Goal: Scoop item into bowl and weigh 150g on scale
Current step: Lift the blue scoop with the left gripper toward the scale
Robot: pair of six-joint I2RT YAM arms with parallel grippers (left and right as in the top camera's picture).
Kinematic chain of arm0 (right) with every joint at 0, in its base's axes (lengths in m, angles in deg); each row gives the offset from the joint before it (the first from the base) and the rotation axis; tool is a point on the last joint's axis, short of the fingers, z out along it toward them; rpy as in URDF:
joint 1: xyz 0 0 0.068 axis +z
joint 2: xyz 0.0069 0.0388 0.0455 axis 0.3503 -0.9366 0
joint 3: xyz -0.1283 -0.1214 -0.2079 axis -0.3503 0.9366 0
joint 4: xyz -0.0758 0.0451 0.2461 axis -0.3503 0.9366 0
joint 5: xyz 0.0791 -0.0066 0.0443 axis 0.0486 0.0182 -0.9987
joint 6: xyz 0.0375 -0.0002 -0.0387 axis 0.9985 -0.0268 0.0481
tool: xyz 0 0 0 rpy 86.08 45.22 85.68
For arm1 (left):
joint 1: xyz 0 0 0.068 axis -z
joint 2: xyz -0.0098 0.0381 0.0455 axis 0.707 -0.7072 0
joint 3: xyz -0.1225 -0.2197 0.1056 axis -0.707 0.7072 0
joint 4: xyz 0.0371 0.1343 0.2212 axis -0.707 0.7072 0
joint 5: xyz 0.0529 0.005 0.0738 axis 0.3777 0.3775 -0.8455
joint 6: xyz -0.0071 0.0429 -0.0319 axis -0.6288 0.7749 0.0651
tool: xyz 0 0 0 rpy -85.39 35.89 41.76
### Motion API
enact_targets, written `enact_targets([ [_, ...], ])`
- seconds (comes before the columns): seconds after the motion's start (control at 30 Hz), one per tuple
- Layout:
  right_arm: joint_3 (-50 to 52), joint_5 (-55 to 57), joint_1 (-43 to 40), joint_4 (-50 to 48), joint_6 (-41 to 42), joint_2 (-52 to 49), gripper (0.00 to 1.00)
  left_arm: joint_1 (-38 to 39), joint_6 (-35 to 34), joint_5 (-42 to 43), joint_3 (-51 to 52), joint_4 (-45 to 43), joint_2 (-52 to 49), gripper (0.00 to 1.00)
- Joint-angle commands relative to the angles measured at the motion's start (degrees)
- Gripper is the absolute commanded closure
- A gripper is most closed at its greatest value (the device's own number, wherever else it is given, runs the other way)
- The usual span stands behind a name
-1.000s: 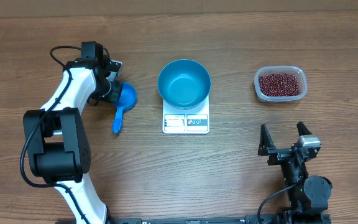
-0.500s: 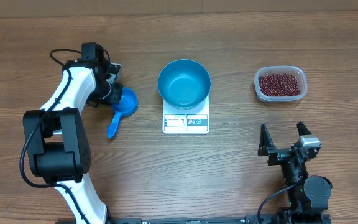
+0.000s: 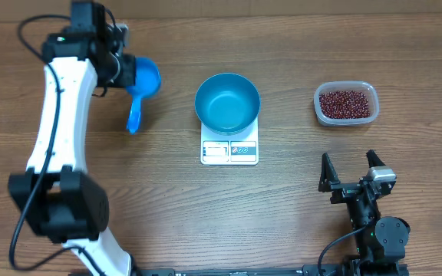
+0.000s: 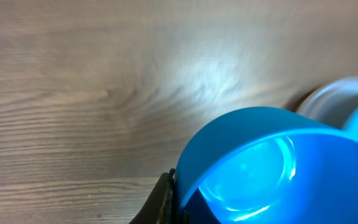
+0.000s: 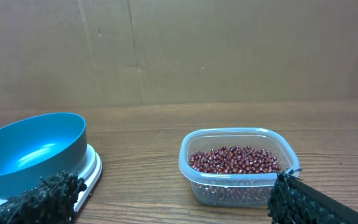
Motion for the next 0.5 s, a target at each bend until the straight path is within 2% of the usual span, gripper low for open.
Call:
enact_targets([
  [0.0, 0.6, 0.1, 0.0, -0.2, -0.5, 0.4, 0.00, 0.5, -16.9, 3.1, -4.2, 0.7, 8.5, 0.96],
  [0.17, 0.6, 0.1, 0.0, -0.2, -0.5, 0.4, 0.00, 0.5, -35.3, 5.9, -4.2, 3.7, 15.5, 0.96],
  [0.23, 0.6, 0.1, 0.0, -0.2, -0.5, 0.4, 0.00, 0.5, -40.5, 8.6, -4.2, 6.7, 17.2, 0.96],
  [0.3, 0.6, 0.1, 0.0, -0.2, -0.5, 0.4, 0.00, 0.7, -41.0, 11.7, -4.2, 9.5, 18.1, 0.96],
  [0.47, 0.6, 0.1, 0.0, -0.2, -0.5, 0.4, 0.00, 1.4, -41.1, 12.4, -4.1, 17.1, 18.0, 0.96],
])
